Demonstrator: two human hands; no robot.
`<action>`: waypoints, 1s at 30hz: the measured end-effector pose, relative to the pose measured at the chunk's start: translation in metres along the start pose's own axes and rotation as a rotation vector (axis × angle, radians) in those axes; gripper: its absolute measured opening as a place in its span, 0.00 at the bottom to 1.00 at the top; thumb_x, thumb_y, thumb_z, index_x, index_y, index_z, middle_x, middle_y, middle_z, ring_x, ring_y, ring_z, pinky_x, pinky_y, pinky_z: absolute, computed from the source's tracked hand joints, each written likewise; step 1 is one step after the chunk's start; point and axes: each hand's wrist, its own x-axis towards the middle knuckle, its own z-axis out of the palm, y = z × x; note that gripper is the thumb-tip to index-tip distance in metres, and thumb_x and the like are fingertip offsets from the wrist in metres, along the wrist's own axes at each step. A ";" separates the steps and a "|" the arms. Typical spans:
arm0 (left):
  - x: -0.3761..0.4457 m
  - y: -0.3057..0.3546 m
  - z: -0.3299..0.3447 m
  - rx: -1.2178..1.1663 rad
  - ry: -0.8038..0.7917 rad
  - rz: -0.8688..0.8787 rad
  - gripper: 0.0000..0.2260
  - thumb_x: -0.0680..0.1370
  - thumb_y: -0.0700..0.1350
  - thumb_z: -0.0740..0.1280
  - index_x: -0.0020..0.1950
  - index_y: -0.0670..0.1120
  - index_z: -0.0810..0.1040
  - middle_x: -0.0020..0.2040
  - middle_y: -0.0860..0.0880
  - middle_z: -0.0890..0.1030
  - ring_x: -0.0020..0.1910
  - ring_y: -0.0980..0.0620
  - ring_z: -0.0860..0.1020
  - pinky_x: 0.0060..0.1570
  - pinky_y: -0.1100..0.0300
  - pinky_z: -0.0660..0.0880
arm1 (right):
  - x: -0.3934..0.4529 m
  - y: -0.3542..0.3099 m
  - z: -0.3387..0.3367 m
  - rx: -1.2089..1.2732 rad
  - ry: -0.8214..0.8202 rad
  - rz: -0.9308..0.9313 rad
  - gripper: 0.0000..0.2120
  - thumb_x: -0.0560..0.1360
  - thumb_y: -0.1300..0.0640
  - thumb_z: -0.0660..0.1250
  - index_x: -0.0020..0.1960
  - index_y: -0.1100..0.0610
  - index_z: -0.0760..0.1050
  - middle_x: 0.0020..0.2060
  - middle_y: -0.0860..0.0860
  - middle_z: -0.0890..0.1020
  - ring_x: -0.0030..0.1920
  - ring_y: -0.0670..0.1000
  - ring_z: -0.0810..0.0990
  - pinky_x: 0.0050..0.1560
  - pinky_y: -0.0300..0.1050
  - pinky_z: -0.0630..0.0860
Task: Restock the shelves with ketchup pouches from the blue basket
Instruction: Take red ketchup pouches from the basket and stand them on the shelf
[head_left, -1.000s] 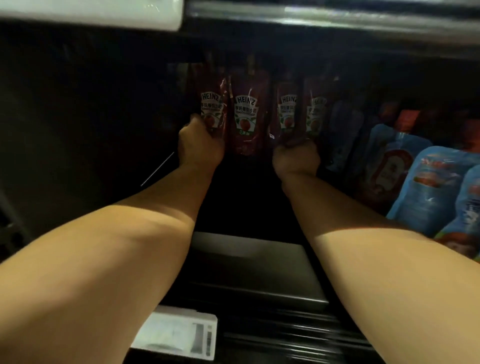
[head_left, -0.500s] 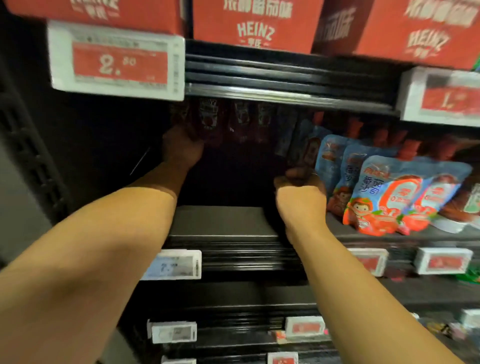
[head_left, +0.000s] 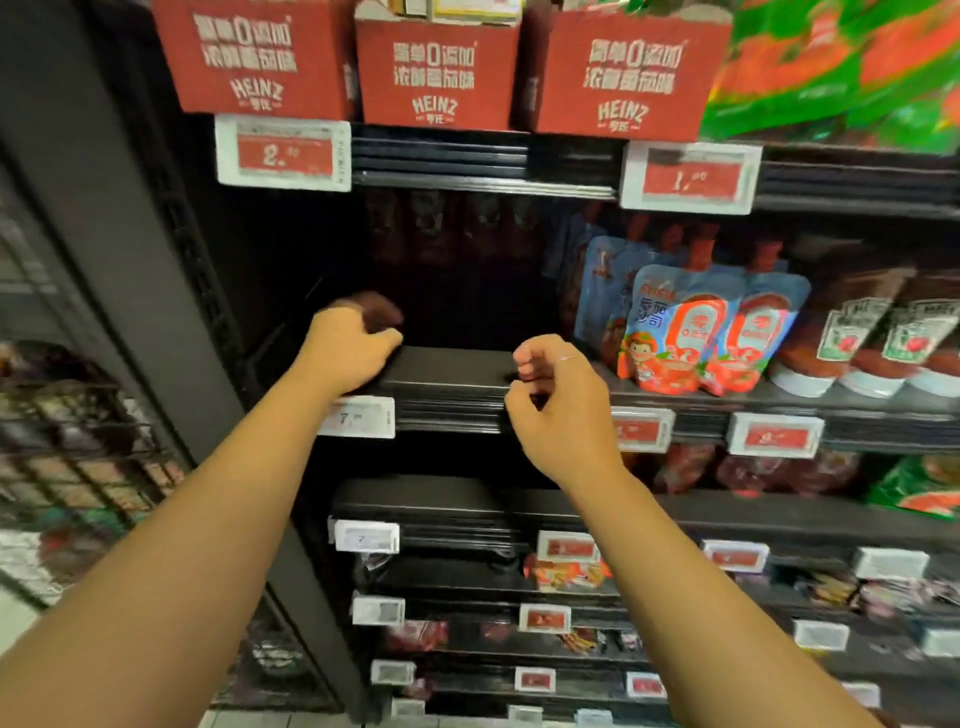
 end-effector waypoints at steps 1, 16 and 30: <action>-0.018 0.007 -0.003 -0.010 0.022 0.000 0.08 0.75 0.39 0.72 0.54 0.47 0.84 0.49 0.48 0.85 0.47 0.52 0.81 0.53 0.62 0.74 | -0.012 0.001 -0.006 0.032 -0.013 -0.027 0.15 0.74 0.62 0.67 0.52 0.43 0.72 0.47 0.44 0.77 0.47 0.44 0.78 0.49 0.33 0.75; -0.381 -0.054 0.122 0.052 -0.230 -0.360 0.06 0.76 0.32 0.69 0.51 0.39 0.82 0.48 0.43 0.82 0.46 0.43 0.81 0.52 0.54 0.78 | -0.252 0.186 -0.088 -0.015 -0.542 0.590 0.03 0.76 0.66 0.67 0.44 0.62 0.73 0.39 0.56 0.78 0.38 0.52 0.74 0.44 0.37 0.70; -0.567 -0.104 0.213 0.186 -0.668 -1.070 0.06 0.76 0.42 0.70 0.52 0.46 0.82 0.51 0.43 0.84 0.52 0.40 0.82 0.48 0.54 0.76 | -0.428 0.300 -0.077 -0.219 -0.745 1.146 0.07 0.73 0.56 0.70 0.52 0.53 0.80 0.48 0.50 0.83 0.51 0.55 0.82 0.52 0.45 0.78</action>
